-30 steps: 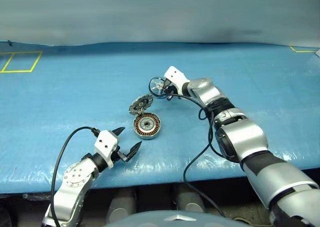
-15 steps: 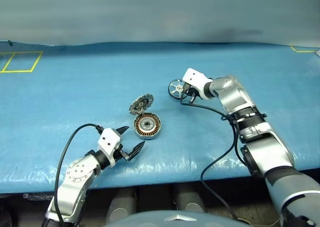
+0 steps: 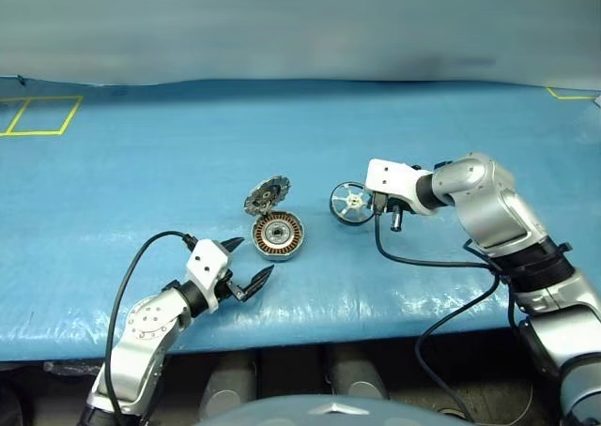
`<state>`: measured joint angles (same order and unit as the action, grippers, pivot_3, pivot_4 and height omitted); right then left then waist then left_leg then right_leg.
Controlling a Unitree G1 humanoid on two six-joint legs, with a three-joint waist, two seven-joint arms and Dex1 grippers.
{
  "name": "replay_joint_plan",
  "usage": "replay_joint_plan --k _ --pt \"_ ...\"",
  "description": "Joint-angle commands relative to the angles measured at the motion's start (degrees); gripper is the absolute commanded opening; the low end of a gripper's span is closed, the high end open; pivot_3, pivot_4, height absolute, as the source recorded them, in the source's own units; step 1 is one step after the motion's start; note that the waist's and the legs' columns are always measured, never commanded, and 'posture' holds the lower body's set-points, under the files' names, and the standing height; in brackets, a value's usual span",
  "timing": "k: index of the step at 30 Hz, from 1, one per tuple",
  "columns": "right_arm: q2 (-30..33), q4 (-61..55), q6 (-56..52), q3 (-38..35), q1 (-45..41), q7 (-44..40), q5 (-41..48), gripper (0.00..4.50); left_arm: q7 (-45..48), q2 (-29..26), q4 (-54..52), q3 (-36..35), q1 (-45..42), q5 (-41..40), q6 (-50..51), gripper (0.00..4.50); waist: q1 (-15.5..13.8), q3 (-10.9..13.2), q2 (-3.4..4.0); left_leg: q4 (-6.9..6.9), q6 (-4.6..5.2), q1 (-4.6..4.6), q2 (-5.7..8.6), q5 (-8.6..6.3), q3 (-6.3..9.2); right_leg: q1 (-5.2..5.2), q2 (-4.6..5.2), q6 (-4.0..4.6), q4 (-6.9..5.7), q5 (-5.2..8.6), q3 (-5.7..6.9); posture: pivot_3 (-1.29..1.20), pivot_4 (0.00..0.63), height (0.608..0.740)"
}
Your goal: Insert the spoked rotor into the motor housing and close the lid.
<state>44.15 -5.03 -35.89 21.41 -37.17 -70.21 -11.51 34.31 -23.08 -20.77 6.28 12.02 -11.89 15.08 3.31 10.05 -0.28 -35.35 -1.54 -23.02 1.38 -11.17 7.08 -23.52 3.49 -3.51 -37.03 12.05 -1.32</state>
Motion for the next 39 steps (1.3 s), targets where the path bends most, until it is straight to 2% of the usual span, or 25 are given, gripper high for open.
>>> replay_joint_plan --k 1,12,16,18,28,39 --pt "0.6 -3.1 -1.1 0.2 -0.4 -1.1 1.3 0.04 0.3 -0.1 -2.0 0.4 -0.6 -0.7 0.3 4.50 -0.1 0.0 -0.02 -0.02 0.00 0.00 0.00 0.00 0.00 0.02 0.00 0.00 0.00 0.00 0.00 0.00 0.150 0.740" --pt "0.0 -1.7 -0.6 4.7 -0.5 -1.6 1.6 0.04 0.1 -0.1 -2.6 0.0 -0.2 -0.8 0.6 4.50 -1.0 0.0 -0.04 -0.03 0.00 -0.05 0.00 -0.01 0.00 0.00 0.01 -0.01 0.06 0.00 0.01 0.00 0.150 0.740" --pt "0.0 -1.5 -0.3 4.8 -0.9 -1.1 1.7 1.04 0.0 -0.1 -2.6 -0.1 -0.1 -0.7 0.5 4.50 -1.3 0.0 -0.04 -0.04 0.00 -0.06 0.00 -0.01 0.00 0.00 0.01 -0.01 0.07 0.00 0.01 0.00 0.150 0.740" --pt "0.8 -1.6 0.2 5.0 -1.4 -1.2 1.1 1.69 0.0 -0.1 -2.6 -0.1 -0.1 -0.7 0.4 4.50 -1.3 0.0 -0.04 -0.04 0.00 -0.07 0.00 -0.01 0.00 0.00 0.01 -0.01 0.08 0.00 0.01 0.00 0.150 0.740" --pt "4.0 -8.4 -0.7 3.3 -2.5 -3.7 3.5 1.69 0.5 -0.3 -2.2 0.2 -0.7 -0.8 0.4 4.50 -1.3 0.0 -0.05 -0.03 0.00 -0.11 0.00 -0.01 0.01 -0.04 0.02 -0.01 0.10 -0.01 0.03 0.00 0.150 0.740" --pt "1.2 -7.1 2.4 7.1 -4.9 -3.3 2.3 1.69 0.9 -0.1 -2.0 0.3 -0.9 -0.6 0.3 4.50 -1.3 0.0 -0.06 -0.09 0.00 -0.13 0.00 -0.01 0.01 -0.03 0.02 -0.04 0.09 -0.02 0.04 0.00 0.150 0.740"
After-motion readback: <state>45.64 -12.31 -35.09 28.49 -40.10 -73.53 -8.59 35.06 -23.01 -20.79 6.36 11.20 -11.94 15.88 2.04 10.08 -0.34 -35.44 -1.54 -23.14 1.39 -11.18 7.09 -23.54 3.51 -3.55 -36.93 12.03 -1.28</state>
